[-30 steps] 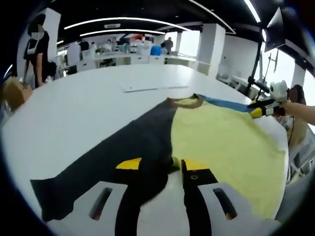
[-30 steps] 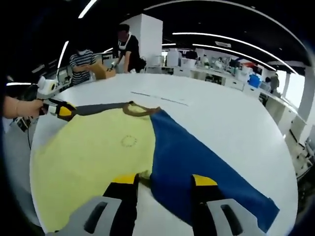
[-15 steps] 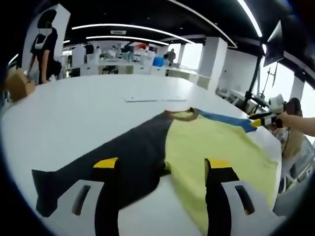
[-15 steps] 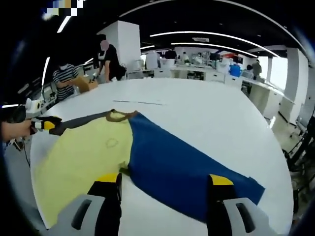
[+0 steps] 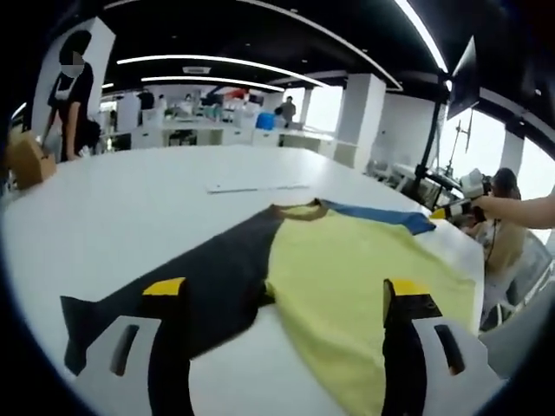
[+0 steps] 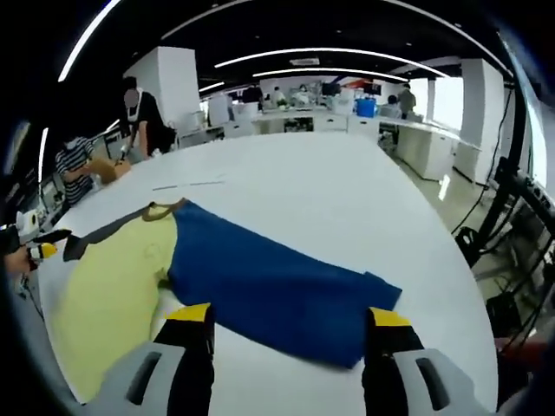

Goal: Fold the garment on the visible template until the final outline fits inside the template.

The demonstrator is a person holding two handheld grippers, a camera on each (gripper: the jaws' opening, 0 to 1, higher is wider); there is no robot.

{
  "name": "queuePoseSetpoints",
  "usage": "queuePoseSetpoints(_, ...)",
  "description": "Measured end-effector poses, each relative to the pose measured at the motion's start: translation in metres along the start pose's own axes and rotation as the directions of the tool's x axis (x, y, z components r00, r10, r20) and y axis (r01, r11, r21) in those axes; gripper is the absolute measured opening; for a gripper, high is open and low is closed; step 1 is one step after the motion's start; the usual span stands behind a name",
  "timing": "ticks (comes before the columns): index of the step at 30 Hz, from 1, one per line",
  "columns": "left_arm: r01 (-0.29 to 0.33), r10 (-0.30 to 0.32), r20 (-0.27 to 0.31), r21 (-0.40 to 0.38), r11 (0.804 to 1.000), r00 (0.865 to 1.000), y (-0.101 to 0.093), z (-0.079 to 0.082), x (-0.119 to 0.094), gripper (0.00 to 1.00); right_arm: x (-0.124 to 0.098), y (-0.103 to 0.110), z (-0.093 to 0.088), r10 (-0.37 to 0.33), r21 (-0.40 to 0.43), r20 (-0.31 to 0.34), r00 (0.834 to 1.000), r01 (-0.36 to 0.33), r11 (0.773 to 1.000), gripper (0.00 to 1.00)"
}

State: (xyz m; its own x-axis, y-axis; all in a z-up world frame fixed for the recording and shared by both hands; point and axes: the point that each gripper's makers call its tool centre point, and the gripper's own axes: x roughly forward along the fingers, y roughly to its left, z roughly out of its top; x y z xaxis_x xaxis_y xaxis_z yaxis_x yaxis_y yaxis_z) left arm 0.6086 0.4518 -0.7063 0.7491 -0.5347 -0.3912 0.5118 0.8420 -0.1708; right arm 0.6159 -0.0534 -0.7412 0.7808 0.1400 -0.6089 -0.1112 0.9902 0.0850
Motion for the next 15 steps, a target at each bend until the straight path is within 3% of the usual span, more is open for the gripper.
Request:
queuePoseSetpoints(7,0.020,-0.020,-0.017,0.005,1.000,1.000,-0.010,-0.008,-0.004,0.98,-0.001,-0.023,-0.006,-0.062,0.038,-0.012,0.998,0.062,0.997,0.55)
queuePoseSetpoints(15,0.033,-0.033,-0.010,-0.004,0.999,0.999,-0.019,-0.009,-0.011,0.99,0.004,-0.050,-0.013,-0.128,0.058,-0.034,0.991,0.130,0.990,0.43)
